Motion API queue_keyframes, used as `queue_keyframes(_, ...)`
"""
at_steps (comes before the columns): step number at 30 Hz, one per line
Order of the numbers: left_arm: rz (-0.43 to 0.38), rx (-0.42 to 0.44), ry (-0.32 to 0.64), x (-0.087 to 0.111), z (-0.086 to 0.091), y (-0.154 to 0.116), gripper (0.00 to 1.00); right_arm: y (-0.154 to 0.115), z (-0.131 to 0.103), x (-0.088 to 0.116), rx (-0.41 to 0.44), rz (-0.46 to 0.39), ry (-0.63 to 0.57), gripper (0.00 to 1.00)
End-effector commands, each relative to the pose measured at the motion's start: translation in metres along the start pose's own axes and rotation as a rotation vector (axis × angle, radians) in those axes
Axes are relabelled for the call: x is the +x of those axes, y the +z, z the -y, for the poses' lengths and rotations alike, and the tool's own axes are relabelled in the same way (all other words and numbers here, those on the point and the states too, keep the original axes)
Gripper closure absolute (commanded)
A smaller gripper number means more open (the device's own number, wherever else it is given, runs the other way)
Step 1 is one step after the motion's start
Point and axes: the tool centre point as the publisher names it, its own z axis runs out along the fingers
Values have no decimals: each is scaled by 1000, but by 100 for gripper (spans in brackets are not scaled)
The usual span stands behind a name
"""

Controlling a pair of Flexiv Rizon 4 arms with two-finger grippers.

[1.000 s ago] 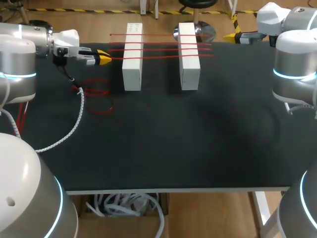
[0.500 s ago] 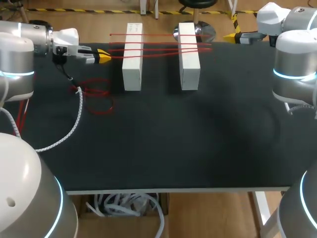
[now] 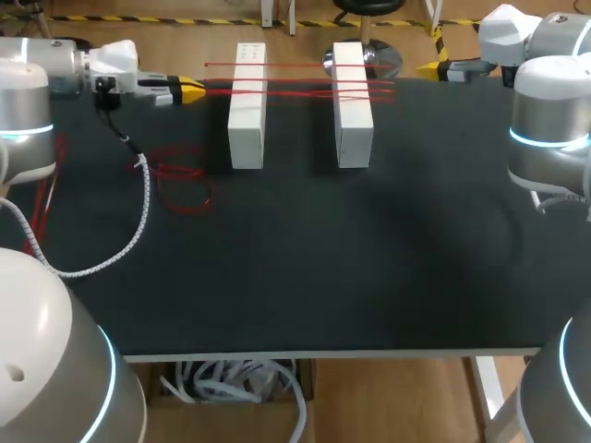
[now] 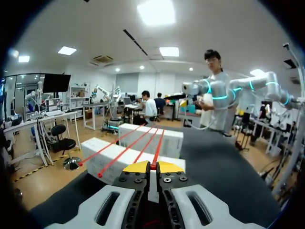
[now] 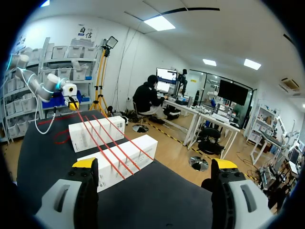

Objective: Grab the tape and strap the tape.

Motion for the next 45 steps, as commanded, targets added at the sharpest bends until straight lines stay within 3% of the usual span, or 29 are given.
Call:
queue_keyframes(1,-7,48,10,3,9,-6,100,0,0,0,0,-1,0,0)
queue_keyframes(14,-43,268,-20,7,57,-10,100,0,0,0,0,-1,0,0)
queue_keyframes(28,-76,467,-93,7,83,-15,100,0,0,0,0,-1,0,0)
queue_keyframes(36,-57,490,-83,12,106,-18,100,0,0,0,0,-1,0,0)
queue_keyframes(45,-36,525,-75,13,118,-22,100,0,0,0,0,-1,0,0)
